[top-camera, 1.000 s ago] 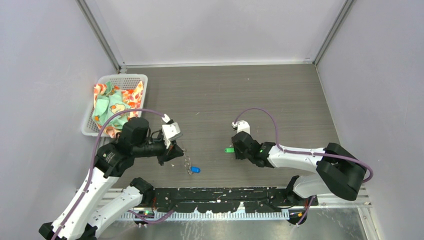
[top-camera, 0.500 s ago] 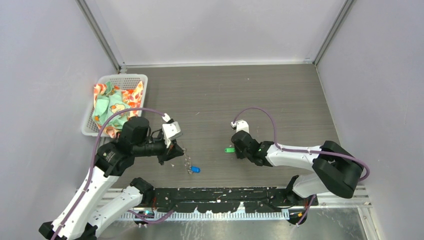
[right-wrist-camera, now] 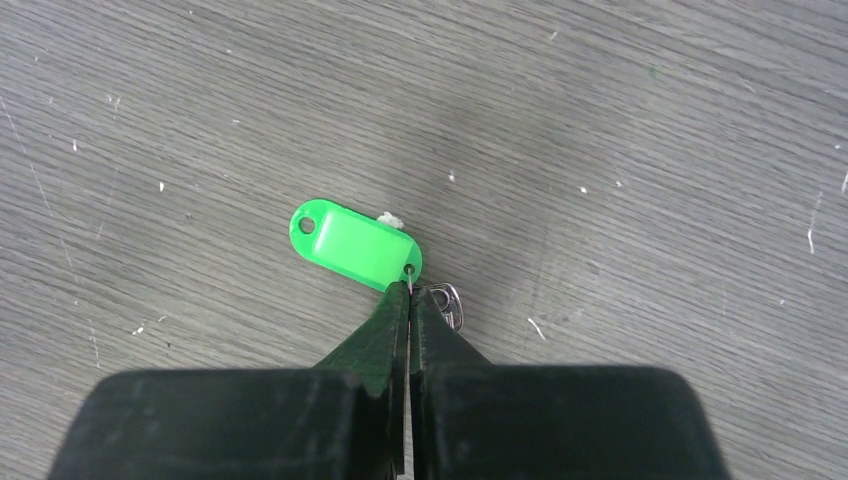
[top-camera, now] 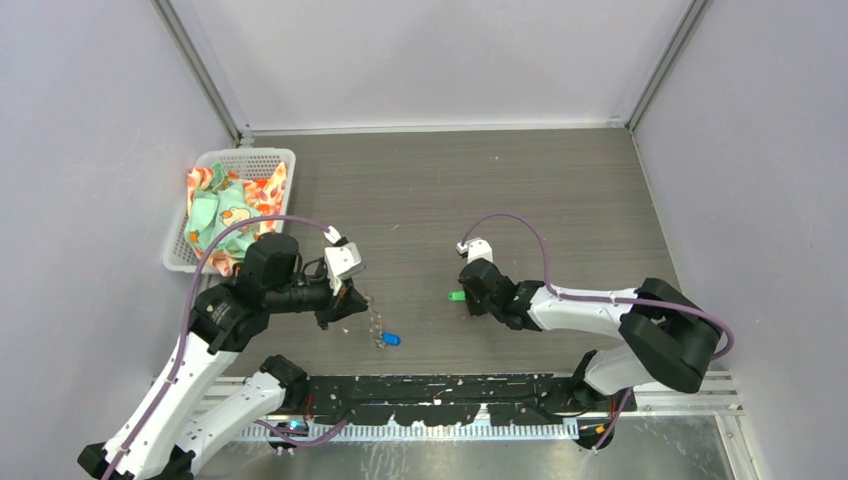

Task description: Put the keys on the keyring

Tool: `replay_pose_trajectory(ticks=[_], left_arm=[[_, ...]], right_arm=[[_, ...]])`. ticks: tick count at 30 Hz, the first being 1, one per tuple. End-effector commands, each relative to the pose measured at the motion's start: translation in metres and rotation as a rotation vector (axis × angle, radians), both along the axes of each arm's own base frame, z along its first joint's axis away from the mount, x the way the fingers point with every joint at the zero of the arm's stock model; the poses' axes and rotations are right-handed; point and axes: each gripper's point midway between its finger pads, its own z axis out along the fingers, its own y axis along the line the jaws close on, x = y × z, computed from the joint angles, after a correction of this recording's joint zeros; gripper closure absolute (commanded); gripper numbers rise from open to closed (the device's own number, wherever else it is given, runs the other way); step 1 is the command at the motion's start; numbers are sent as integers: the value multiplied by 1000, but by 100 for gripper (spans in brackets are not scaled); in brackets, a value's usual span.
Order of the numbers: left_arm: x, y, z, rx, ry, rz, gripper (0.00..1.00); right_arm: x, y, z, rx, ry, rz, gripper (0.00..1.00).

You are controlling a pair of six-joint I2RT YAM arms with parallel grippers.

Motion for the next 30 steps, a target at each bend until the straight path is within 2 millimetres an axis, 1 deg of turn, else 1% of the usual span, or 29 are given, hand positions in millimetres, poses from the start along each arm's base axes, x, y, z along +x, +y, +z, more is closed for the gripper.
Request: replay_pose_trajectory(ticks=[1, 3, 6, 7, 9, 11, 14, 17, 20, 25, 30], left_arm=[[2, -4, 20, -43, -44, -2, 100], [2, -4, 20, -42, -43, -1, 100], [2, -4, 19, -40, -42, -2, 99], [2, -4, 19, -39, -41, -3, 99], [1, -4, 19, -40, -39, -6, 99], [1, -4, 17, -38, -30, -9, 99], [0, -6, 14, -36, -13, -20, 100], [-2, -9, 12, -43, 4, -39, 99], [-3, -13, 12, -51, 20, -59, 99], [-5, -16, 11, -54, 45, -80, 99], [-8, -17, 8, -51, 59, -99, 100]], right_arm=[[10, 16, 11, 31, -21, 31, 99], [8, 18, 10, 35, -13, 43, 99], [2, 20, 15, 69, -12, 71, 99], [3, 26, 24, 114, -36, 84, 99], [-2, 33, 43, 191, -61, 128, 99], [-11, 42, 68, 271, -81, 194, 99], [-28, 55, 106, 381, -92, 296, 99], [-50, 65, 131, 432, -87, 397, 99], [-68, 80, 148, 453, -99, 486, 99], [-89, 112, 177, 481, -137, 615, 99], [-99, 135, 207, 548, -169, 690, 99]])
